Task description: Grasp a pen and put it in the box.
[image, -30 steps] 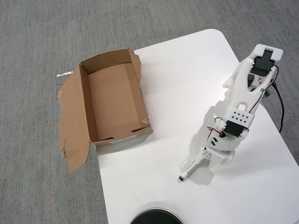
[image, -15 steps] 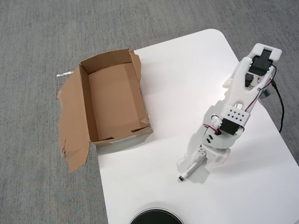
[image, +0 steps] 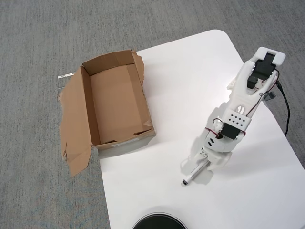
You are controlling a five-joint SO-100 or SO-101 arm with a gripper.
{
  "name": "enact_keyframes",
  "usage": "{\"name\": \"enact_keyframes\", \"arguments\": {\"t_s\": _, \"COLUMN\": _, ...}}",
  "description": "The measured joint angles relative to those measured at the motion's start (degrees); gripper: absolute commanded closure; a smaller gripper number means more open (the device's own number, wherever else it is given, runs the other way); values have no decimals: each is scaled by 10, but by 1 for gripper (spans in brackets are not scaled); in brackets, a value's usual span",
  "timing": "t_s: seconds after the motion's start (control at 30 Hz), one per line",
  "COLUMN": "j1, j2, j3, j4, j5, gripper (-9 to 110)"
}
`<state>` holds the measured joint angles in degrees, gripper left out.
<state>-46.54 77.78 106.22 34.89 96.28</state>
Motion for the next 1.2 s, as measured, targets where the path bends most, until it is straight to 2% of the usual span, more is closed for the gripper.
{"name": "enact_keyframes", "arguments": {"t_s": 1.2, "j1": -5, "j2": -2, "j3": 0, "j4": 0, "j5": 0, "gripper": 85}}
